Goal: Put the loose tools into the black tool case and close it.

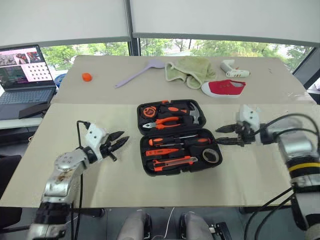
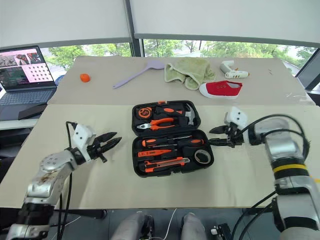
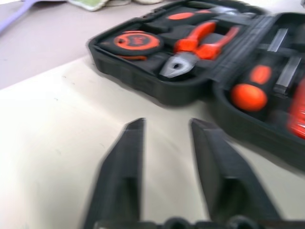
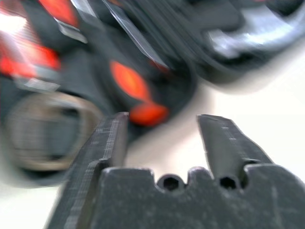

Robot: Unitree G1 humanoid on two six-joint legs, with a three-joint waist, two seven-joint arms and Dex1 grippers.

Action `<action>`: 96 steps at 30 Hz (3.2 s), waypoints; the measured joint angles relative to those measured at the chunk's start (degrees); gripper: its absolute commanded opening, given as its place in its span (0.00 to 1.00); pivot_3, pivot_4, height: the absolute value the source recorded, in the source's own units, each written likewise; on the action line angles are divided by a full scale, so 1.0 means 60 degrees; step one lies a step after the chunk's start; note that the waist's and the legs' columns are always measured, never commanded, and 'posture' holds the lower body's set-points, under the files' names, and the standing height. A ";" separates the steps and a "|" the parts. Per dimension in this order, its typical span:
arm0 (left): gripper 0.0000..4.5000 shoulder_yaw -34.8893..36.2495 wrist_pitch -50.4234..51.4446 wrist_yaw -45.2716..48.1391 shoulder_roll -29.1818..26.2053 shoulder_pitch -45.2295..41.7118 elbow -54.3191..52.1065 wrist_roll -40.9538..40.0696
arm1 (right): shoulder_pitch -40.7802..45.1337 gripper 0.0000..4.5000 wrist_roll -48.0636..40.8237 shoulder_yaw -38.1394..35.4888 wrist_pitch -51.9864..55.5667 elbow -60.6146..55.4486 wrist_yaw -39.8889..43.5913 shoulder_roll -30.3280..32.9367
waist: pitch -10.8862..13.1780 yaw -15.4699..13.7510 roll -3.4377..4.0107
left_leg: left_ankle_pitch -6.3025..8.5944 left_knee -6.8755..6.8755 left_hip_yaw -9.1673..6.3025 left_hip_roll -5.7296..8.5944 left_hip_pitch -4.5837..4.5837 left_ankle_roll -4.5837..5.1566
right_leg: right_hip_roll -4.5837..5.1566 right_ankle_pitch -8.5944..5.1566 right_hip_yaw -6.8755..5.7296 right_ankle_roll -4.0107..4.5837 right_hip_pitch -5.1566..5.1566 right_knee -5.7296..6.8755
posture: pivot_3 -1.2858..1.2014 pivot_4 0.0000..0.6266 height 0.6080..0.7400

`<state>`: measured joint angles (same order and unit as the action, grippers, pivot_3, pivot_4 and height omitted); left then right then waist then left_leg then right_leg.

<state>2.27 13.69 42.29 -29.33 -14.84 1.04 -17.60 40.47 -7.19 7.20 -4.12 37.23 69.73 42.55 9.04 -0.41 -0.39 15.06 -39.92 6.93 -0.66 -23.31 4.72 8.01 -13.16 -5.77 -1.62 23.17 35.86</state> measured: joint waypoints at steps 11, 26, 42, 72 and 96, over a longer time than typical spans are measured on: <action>0.00 -0.1165 0.0380 0.0206 0.0637 -0.0901 0.1132 0.0686 | 0.0924 0.04 0.1352 0.0154 -0.3071 0.3278 -0.1476 -0.1321 | 0.0008 0.0154 -0.0009 | -0.0024 0.0016 -0.0001 -0.0023 0.0002 -0.0038 | -0.0052 -0.0002 0.0024 0.0003 0.0005 -0.0005 | 0.52 0.24 1.00; 0.00 -0.0886 0.2119 0.0906 -0.0170 -0.0016 -0.0586 0.0070 | -0.2525 0.04 -0.0162 -0.0553 0.0102 -0.2313 -0.0140 -0.0633 | 0.0008 0.0168 -0.0008 | -0.0017 0.0029 -0.0026 -0.0028 0.0007 -0.0034 | -0.0020 -0.0003 0.0028 0.0002 0.0009 -0.0011 | 0.52 0.24 1.00; 1.00 0.0404 0.7768 0.0783 -0.1986 -0.2162 -0.1082 -0.2273 | -0.1092 0.98 -0.2667 -0.1483 1.0111 -0.5141 -0.1669 0.1171 | 0.0021 0.0022 -0.0012 | -0.0011 0.0016 -0.0043 -0.0013 -0.0007 -0.0022 | 0.0007 0.0003 0.0021 0.0012 0.0025 0.0018 | 0.52 0.24 1.00; 0.00 -0.0013 0.7506 -0.0735 0.0625 -0.4733 0.2592 -0.1255 | 0.2129 0.00 -0.1486 -0.0731 0.9917 -0.0091 -0.3112 -0.1034 | 0.0025 -0.0039 -0.0044 | -0.0036 0.0000 -0.0025 -0.0012 -0.0002 -0.0044 | -0.0063 0.0015 0.0027 0.0008 -0.0004 0.0015 | 0.52 0.24 1.00; 0.00 0.1876 -0.0836 0.1632 0.1248 0.0585 -0.0552 -0.1714 | -0.4683 0.00 -0.0853 -0.2673 -0.1992 -0.6305 -0.2499 -0.1187 | 0.0027 0.0190 -0.0044 | -0.0044 0.0038 0.0013 -0.0029 0.0000 -0.0065 | -0.0077 0.0012 0.0067 0.0014 0.0049 -0.0009 | 0.52 0.24 1.00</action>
<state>13.53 8.67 52.09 -21.84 -11.33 -2.27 -27.88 12.37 -12.31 -8.84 -16.07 -0.60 54.73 35.43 9.20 0.73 -0.65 14.80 -39.69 7.00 -0.83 -23.31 4.33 7.55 -13.08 -5.36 -1.54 23.46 35.81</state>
